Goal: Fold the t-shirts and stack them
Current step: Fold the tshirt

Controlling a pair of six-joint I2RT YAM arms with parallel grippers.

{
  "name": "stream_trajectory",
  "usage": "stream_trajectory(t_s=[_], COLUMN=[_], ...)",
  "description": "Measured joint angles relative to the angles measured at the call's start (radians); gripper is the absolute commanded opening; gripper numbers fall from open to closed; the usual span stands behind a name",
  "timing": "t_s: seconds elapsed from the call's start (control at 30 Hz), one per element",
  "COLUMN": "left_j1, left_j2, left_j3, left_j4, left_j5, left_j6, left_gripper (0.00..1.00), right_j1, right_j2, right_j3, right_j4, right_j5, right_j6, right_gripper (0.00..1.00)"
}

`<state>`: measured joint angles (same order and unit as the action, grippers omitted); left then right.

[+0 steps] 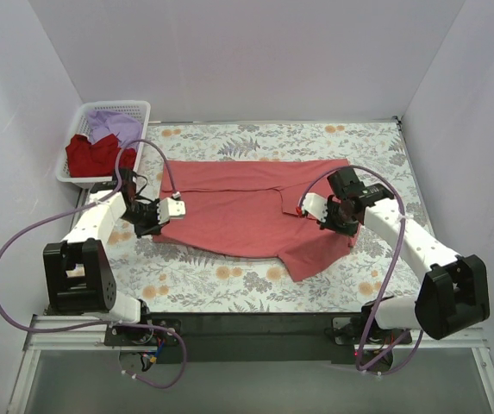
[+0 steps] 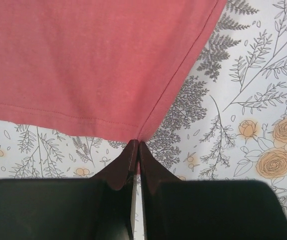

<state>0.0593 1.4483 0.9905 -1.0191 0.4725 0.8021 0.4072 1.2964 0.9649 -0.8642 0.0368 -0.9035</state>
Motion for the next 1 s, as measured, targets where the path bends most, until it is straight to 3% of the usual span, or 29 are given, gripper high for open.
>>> stream_trajectory(t_s=[0.4,1.0], left_j1=[0.049,0.050], left_j2=[0.140,0.302], left_j3=[0.131,0.261], left_j4=[0.060,0.161], left_j5=[0.062,0.089], left_j6=[-0.079,-0.166], left_gripper=[0.00,0.00], right_j1=[-0.084,-0.107], right_j2=[0.209,0.443], right_j3=[0.213,0.455], right_j4=[0.008,0.013], right_j5=[0.005,-0.006], right_j6=[-0.092,-0.127], right_gripper=[0.01,0.01])
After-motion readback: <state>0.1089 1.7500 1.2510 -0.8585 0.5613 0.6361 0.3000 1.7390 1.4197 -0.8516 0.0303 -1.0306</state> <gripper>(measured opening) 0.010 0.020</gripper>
